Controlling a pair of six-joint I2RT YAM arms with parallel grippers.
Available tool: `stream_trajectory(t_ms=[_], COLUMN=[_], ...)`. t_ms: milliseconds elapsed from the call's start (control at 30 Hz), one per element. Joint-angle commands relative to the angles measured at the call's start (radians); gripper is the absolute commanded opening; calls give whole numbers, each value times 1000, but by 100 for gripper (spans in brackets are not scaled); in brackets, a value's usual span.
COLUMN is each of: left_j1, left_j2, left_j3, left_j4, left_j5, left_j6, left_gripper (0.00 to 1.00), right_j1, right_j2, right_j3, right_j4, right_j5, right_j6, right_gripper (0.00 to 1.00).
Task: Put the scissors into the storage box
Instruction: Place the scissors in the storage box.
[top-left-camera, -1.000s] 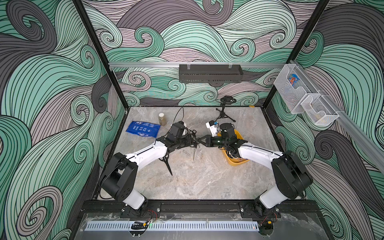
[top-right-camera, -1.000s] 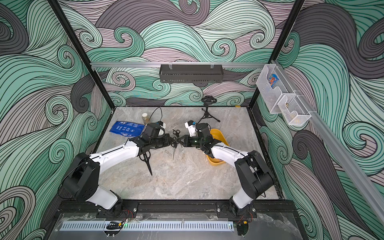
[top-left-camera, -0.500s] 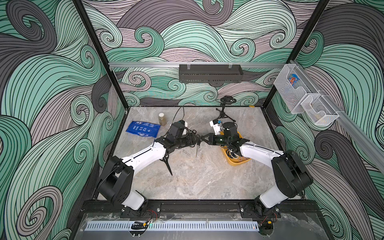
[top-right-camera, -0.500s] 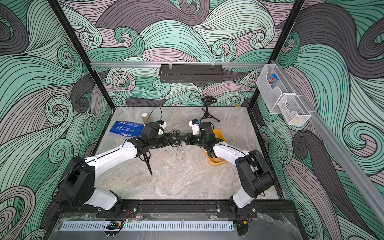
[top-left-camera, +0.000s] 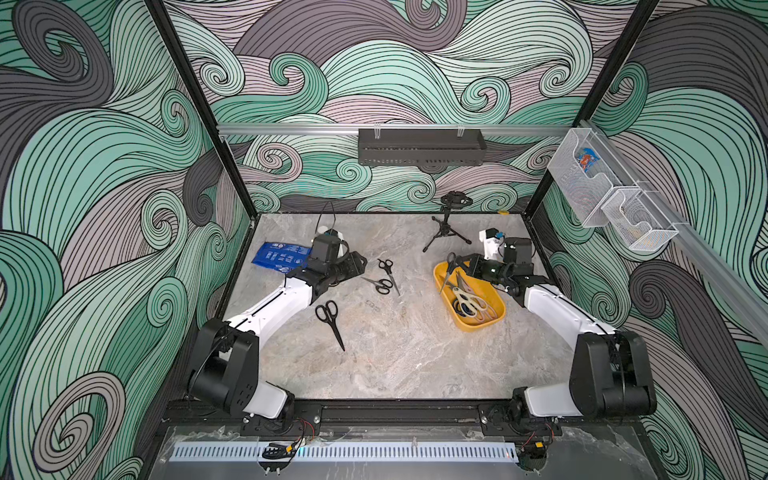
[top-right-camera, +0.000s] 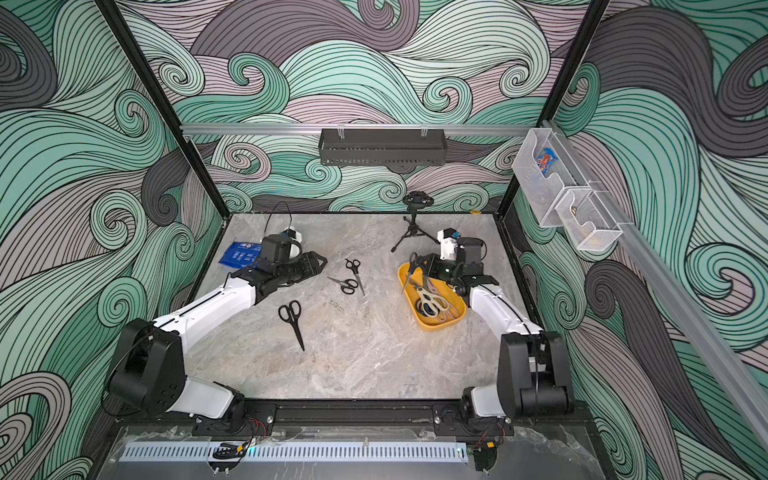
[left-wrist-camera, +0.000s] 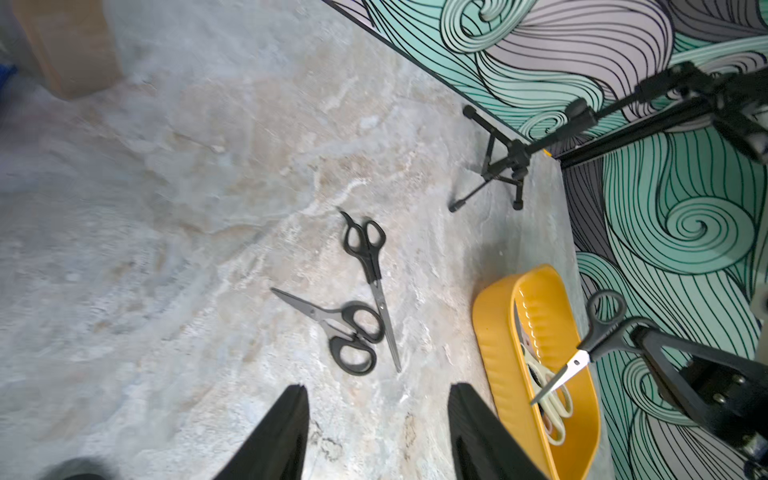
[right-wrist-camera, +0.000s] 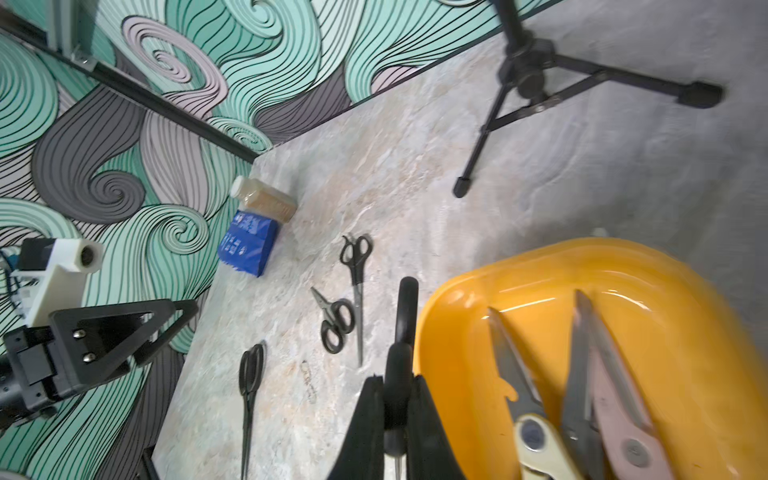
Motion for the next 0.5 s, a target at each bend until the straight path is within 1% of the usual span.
stream_trajectory(t_ms=[0,100,233,333,467], left_j1=[49,91,130,150,178], left_j2=[-5,21,44,43,38], left_j3=[5,-20,-60,-79,-89], left_j4=[-18,-3,21,30,10], left_j5=[56,147,222,237,236], left_j6=[20,-12,-45,-47,-23], left_gripper=[57,57,57,56,56], right_j1=[-47,-60,-62,-62,-62], right_j2=[-16,-1,57,93,154], right_j3=[21,55,104,103,98], right_j4=[-83,-121,-181,-189,-189], right_j5=[27,82,97,92,20], right_j6=[-81,-134,-188,-195,-197], right_gripper=[3,3,3,3,3])
